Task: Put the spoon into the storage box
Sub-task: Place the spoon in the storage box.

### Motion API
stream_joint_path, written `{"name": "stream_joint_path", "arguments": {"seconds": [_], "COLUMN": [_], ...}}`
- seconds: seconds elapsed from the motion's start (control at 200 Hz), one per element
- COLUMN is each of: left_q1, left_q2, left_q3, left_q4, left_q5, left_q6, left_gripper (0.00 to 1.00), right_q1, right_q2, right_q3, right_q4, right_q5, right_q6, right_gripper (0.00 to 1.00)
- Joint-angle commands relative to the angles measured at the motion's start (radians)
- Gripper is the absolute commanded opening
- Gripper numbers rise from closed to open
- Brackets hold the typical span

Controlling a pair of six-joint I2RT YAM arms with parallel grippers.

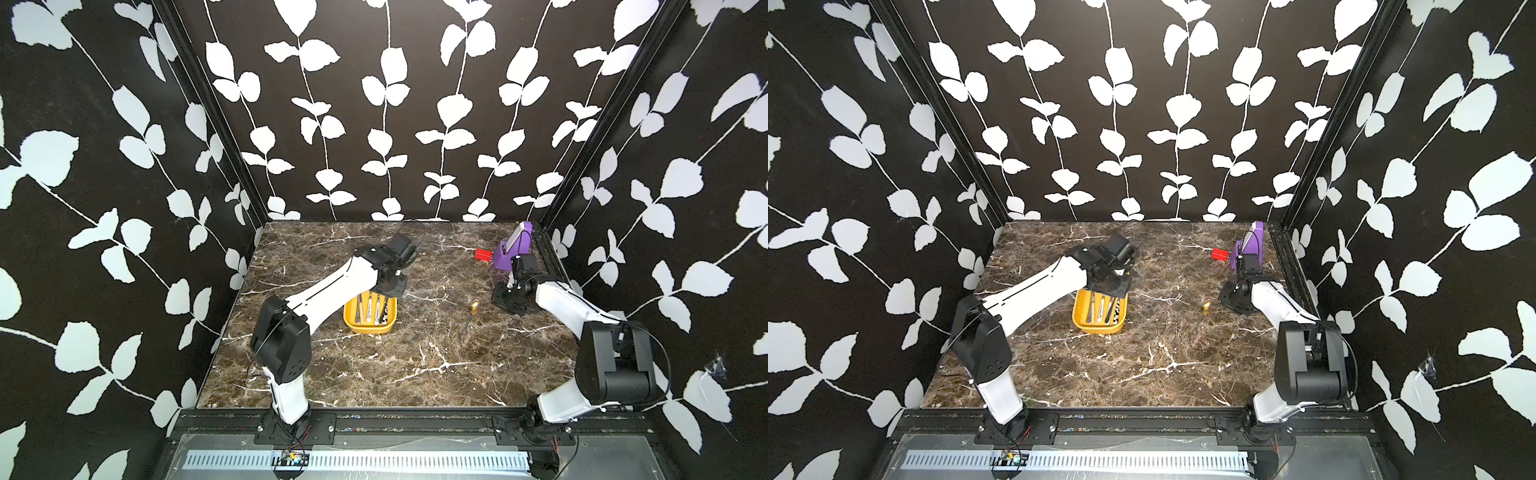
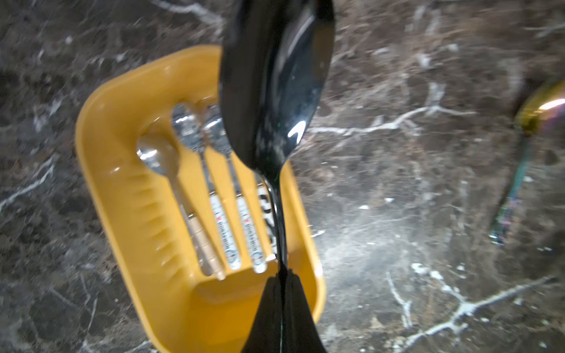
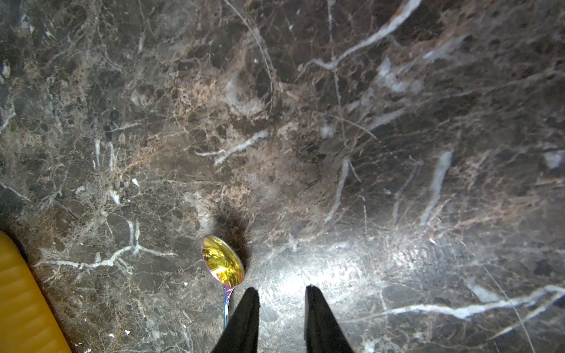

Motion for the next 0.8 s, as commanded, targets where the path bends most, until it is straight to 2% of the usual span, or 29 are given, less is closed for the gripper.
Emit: {"name": "stream_joint_path", "arguments": {"seconds": [0.0, 0.44, 0.795], "left_q1": [0.047, 0.162, 0.185], "left_q2": [-0.045, -0.013, 0.007], "left_q3": [-0.055, -0.198, -0.161], "left_q4": [0.018, 0.16, 0.156], "left_q5": [0.023, 0.095, 0.109], "left_q6": [0.014, 0.019, 0.022], "left_gripper": [0.0, 0.0, 0.0], "right_q1": [-0.004, -0.005, -0.005], "right_q2": [0.003, 0.009, 0.02], "right_q3": [-0.011, -0.022, -0.004], "right_q4": [0.008, 0.014, 0.008], "right_q5": [0.0, -0.004, -0.014], "right_q6": [-0.004, -0.005, -0.002], "right_gripper": [0.29, 0.29, 0.29]}}
